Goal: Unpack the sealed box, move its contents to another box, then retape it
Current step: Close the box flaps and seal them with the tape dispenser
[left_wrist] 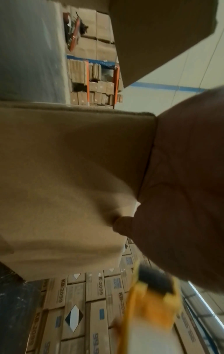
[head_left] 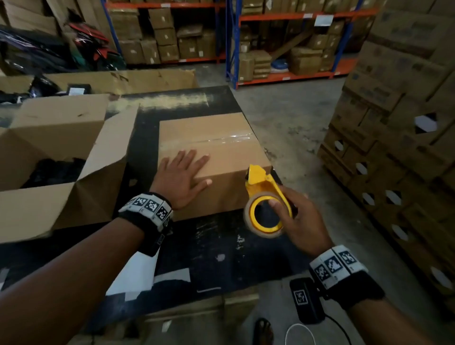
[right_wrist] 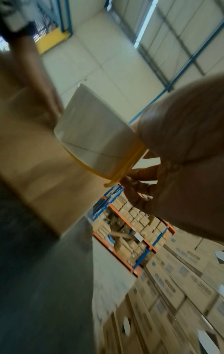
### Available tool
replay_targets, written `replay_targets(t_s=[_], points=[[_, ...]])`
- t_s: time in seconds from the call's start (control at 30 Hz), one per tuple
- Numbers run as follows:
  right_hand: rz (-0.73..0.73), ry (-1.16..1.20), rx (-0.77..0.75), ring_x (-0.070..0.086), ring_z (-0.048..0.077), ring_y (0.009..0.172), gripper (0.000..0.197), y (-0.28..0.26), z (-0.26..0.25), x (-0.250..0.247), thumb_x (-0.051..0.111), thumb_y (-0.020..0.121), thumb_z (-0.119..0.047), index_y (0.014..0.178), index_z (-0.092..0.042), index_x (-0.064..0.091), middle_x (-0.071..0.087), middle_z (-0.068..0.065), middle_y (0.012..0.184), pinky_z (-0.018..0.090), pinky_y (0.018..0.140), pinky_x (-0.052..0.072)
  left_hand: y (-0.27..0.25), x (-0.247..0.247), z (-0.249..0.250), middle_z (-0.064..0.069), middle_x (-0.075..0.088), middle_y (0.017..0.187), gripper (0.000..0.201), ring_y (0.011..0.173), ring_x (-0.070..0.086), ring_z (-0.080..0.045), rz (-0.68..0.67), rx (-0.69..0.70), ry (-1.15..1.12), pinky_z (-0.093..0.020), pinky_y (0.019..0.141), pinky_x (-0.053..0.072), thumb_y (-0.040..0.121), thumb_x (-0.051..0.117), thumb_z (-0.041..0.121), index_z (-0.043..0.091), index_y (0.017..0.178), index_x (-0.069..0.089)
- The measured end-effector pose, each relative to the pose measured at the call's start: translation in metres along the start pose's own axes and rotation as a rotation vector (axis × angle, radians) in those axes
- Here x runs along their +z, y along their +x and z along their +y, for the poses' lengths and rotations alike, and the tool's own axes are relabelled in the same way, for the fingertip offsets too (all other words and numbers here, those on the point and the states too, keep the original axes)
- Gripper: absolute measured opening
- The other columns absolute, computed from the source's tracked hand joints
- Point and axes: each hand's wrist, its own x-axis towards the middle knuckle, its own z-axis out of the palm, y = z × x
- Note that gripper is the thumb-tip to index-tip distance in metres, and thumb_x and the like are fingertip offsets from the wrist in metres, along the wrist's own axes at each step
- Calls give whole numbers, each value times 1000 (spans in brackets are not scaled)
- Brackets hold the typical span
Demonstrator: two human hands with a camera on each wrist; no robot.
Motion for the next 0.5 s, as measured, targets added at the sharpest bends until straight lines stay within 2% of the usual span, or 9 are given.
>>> replay_targets(t_s=[0.07,0.13,0.2,0.27,0.4,0.5], points=[[-81,-107,62,64,12,105,37,-24,16,12,55,99,-48,133,-35,60,70,-13,115,36,90,53,0,1,-2,0,6,171,83,157,9,-26,23,16,-3,-56,123,14,86,-2,79,43,160,1],[-157,-206,124,62,20,106,34,-42,32,25,52,99,-50,128,-37,62,68,-7,112,41,90,51,0,3,-3,0,9,171,82,157,11,-27,37,21,-9,-56,123,16,87,0,80,44,160,2],[-195,-269,203,59,25,106,33,-53,40,36,52,99,-47,124,-31,65,62,1,110,41,88,49,0,4,-4,-1,10,171,82,157,11,-27,41,21,-7,-56,123,16,87,1,80,44,160,3],[-226,-318,248,58,28,110,41,-59,44,45,48,96,-49,127,-26,63,61,5,114,41,88,49,0,5,-4,-1,10,171,82,157,11,-27,43,20,-4,-56,123,15,87,1,81,44,160,2],[-226,-356,316,56,27,123,51,-58,50,52,53,97,-39,147,-34,45,59,3,134,43,97,50,-1,5,-3,0,9,171,80,157,10,-26,50,15,-10,-56,124,14,88,2,80,45,160,2],[-225,-419,363,59,29,116,57,-52,49,50,51,98,-34,152,-40,34,59,6,128,41,88,51,-2,3,-2,-1,10,171,81,157,11,-26,50,13,0,-56,124,14,88,2,80,44,160,2]])
